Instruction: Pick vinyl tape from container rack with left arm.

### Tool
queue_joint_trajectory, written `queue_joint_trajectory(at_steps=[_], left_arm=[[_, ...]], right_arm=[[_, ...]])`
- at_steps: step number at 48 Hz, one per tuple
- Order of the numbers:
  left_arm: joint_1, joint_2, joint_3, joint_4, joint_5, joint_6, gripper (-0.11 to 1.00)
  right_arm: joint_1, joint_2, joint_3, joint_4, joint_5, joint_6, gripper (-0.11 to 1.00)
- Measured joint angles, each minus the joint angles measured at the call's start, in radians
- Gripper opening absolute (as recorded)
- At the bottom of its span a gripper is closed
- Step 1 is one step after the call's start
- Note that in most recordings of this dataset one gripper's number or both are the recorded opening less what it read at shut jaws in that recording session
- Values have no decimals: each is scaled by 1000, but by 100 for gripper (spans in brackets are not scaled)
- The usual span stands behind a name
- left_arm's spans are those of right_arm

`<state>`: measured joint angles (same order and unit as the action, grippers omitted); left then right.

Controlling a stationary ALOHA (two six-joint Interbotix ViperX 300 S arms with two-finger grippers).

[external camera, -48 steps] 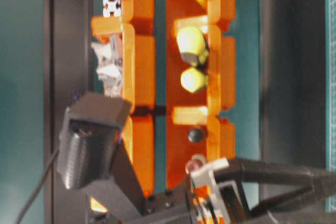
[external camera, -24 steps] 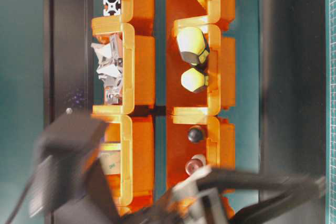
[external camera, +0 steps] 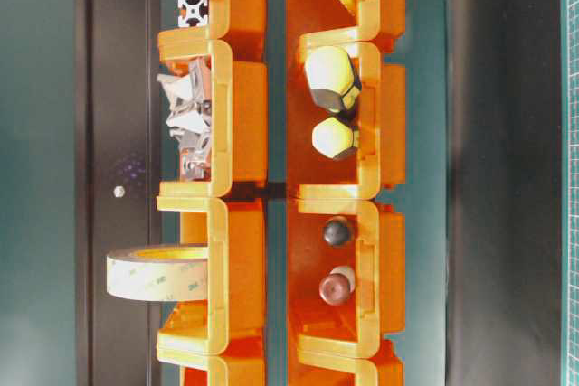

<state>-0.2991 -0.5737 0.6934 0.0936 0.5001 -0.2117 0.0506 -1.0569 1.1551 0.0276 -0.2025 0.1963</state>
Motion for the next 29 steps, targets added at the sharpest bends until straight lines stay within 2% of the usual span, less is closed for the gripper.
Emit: queue_joint_trajectory(at_steps=[8,29], left_arm=[[0,-138,63,-2,-77,0,84],[5,-380,167,-2,-129,-5,83]], right_arm=[[0,-2,0,0,2,0,0],[2,-6,0,-2,3,0,0]])
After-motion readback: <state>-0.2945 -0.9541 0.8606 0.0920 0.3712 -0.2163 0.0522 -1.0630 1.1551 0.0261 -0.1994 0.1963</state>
